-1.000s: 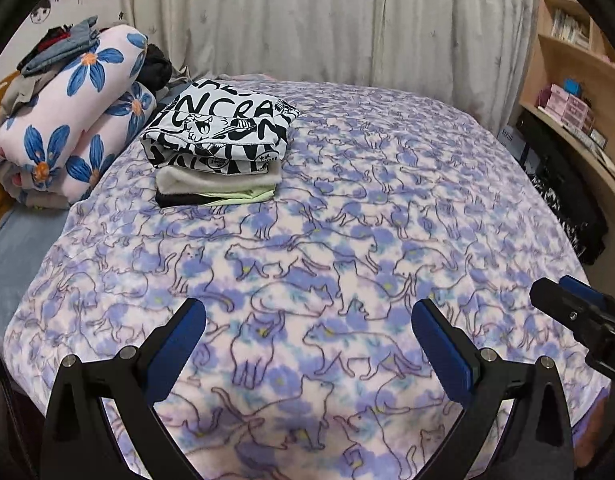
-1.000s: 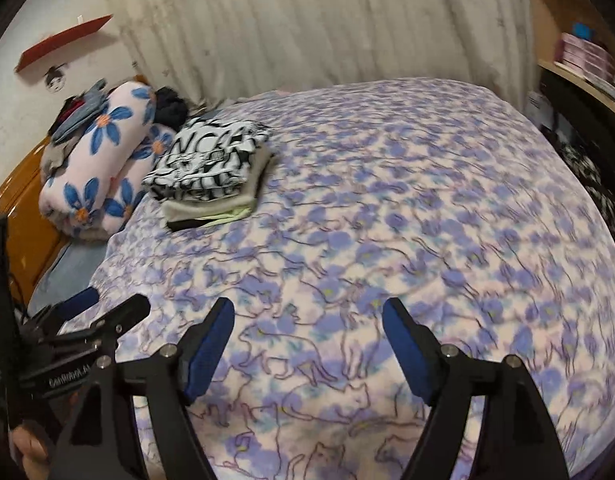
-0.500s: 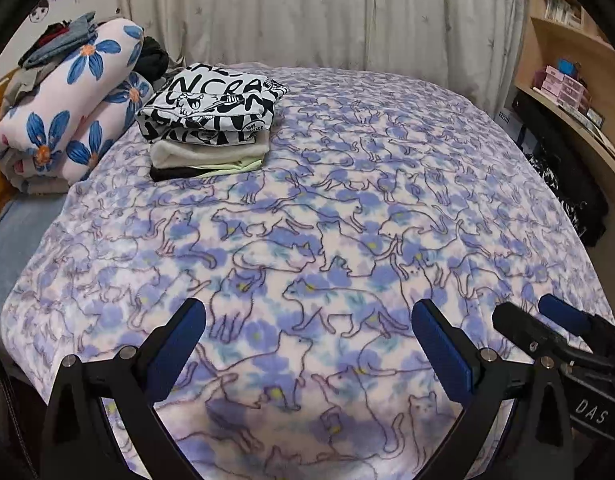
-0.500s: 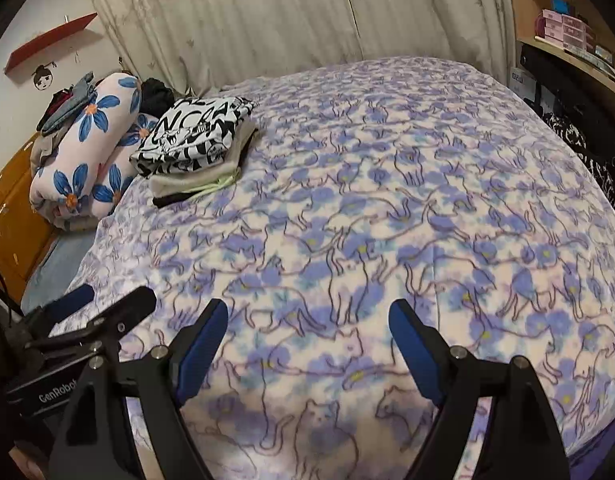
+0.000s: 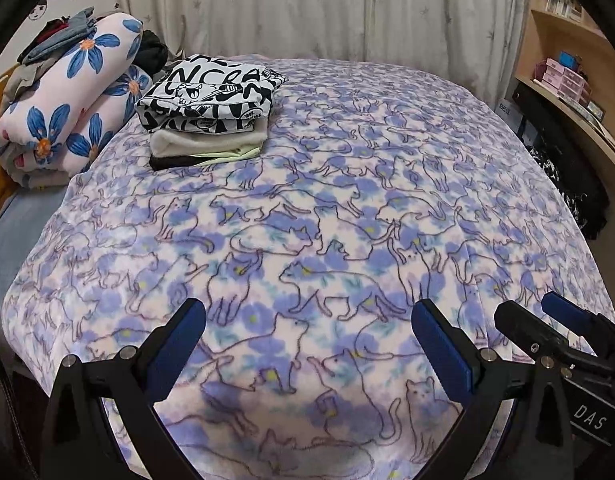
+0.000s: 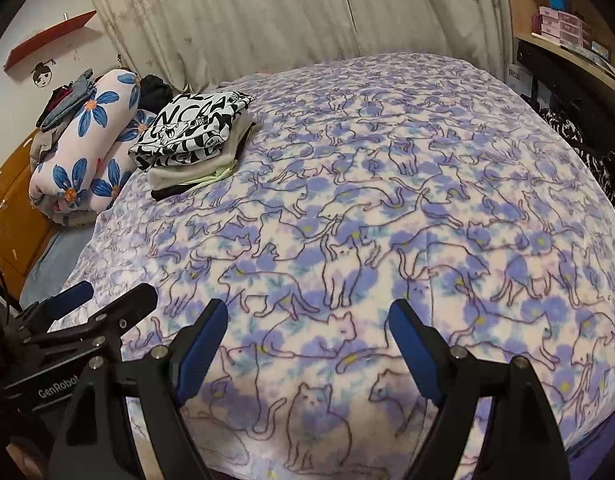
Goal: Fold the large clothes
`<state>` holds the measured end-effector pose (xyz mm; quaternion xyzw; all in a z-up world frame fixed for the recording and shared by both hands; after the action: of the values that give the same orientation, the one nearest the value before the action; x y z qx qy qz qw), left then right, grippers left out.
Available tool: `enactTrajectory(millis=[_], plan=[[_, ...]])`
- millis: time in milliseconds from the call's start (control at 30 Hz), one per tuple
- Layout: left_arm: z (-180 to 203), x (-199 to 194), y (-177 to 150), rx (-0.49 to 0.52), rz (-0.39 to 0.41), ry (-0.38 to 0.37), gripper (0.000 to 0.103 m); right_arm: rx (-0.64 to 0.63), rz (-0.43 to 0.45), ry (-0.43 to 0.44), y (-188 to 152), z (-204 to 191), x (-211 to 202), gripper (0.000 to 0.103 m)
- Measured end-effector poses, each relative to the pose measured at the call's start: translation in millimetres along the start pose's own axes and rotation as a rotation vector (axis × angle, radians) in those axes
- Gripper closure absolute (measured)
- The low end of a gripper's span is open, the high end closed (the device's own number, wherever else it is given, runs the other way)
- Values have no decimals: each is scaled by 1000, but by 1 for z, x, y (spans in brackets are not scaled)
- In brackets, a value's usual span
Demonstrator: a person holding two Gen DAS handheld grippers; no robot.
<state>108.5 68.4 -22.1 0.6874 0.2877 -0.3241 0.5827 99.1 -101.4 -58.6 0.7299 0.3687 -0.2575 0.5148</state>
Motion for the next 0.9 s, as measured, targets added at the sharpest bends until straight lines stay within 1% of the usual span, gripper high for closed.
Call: enactTrajectory(millis=[267, 900], plan=[[-2, -3, -3, -4, 6, 18, 1, 3, -7, 3, -1, -1, -2, 20], [2, -3, -3, -8, -2, 15, 1, -8, -9, -4, -2, 1, -3, 20]])
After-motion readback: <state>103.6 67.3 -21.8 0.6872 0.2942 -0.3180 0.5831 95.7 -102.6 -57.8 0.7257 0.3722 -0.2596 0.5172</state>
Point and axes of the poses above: each gripper's, at about its wrist camera, not at the fingertips, and x roughly the way its jaws point, z to its right, y to its top, the point moved 10 cm from there along x, roughly the way its jaws point, and after that the axes turned 13 degrees about x, right-handed, at the moved point
